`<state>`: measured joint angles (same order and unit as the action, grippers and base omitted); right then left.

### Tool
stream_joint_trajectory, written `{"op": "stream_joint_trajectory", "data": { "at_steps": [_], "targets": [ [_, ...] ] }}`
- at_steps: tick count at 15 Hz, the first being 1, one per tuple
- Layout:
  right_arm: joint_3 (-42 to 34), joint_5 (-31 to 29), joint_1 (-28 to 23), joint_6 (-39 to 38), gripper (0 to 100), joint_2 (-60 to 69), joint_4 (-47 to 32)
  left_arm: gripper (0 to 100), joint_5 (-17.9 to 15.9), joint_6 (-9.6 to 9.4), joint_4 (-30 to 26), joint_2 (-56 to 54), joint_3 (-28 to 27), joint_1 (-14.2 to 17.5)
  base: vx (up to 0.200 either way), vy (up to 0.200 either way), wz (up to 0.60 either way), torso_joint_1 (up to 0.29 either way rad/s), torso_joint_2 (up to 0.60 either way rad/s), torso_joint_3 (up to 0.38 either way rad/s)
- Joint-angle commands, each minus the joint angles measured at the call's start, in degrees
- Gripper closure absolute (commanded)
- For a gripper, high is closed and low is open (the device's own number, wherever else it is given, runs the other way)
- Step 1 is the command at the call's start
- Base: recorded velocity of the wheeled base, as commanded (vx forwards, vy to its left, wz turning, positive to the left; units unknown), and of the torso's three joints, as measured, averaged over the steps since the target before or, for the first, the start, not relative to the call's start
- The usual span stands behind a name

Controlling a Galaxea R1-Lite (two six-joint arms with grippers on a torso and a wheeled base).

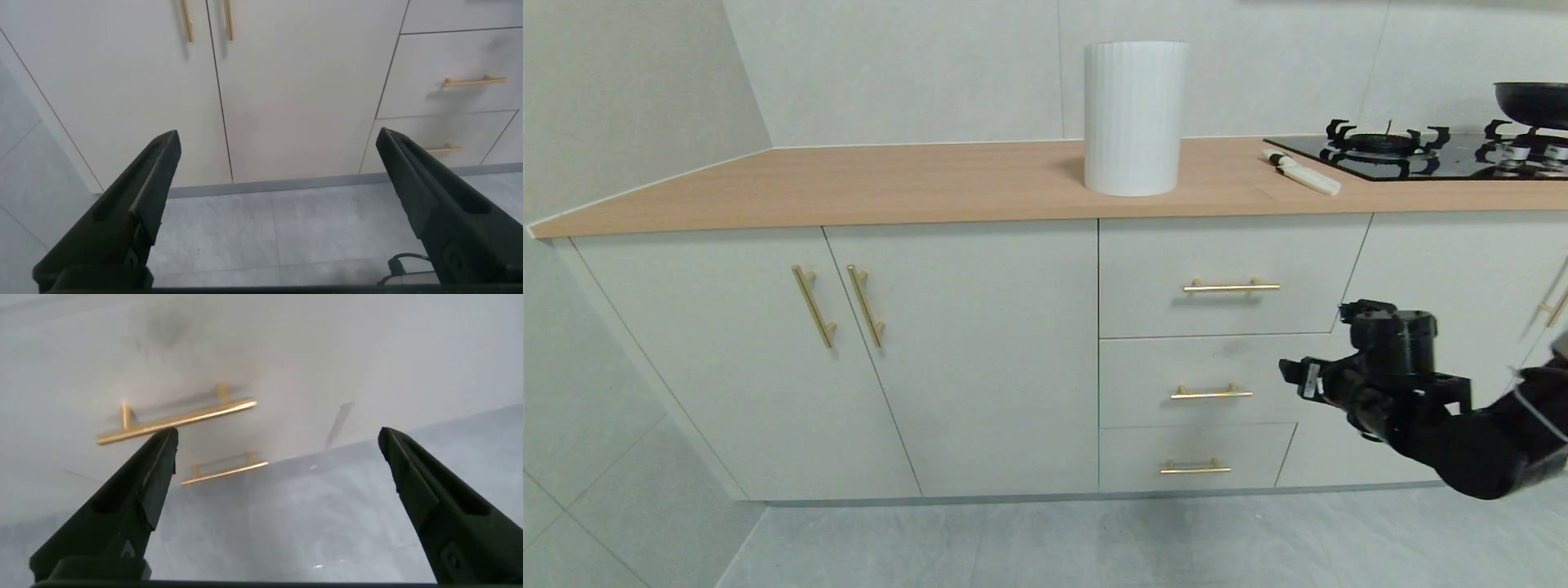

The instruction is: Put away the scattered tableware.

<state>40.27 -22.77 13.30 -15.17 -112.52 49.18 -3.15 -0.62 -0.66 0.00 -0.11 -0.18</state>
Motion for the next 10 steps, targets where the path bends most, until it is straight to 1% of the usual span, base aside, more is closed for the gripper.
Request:
{"op": "stream_joint_trajectory", "data": {
  "at_steps": [1, 2, 4, 6, 7, 10],
  "targets": [
    [-12.1, -1.2, 0.1, 2.7, 0, 22.9, 1.1, 0, 0.0, 0.01, 0.0, 0.0, 0.0, 0.0, 0.0, 0.0, 0.0, 0.0, 0.0, 0.0],
    [-16.2, -1.3, 0.1, 6.4, 0, 34.2, 0.9, 0, 0.0, 0.01, 0.0, 0.0, -0.1, 0.0, 0.0, 0.0, 0.0, 0.0, 0.0, 0.0],
    [-19.4, -2.4, -0.6, 11.8, 0, 44.7, 0.2, 0, 0.1, 0.01, 0.0, 0.0, -0.1, 0.0, 0.0, 0.0, 0.0, 0.0, 0.0, 0.0],
    [-22.4, -4.9, -2.0, 17.3, 0, 57.1, -4.8, 0, 0.0, 0.01, 0.0, 0.0, -0.1, 0.0, 0.0, 0.0, 0.0, 0.0, 0.0, 0.0],
    [-23.6, -5.1, -2.0, 17.8, 0, 63.0, -8.7, 0, 0.0, 0.01, 0.0, 0.0, -0.1, 0.0, 0.0, 0.0, 0.0, 0.0, 0.0, 0.0],
    [-23.2, -5.4, -2.1, 18.4, 0, 81.1, -27.9, 0, 0.0, 0.01, 0.0, 0.0, -0.1, 0.0, 0.0, 0.0, 0.0, 0.0, 0.0, 0.0]
  ]
}}
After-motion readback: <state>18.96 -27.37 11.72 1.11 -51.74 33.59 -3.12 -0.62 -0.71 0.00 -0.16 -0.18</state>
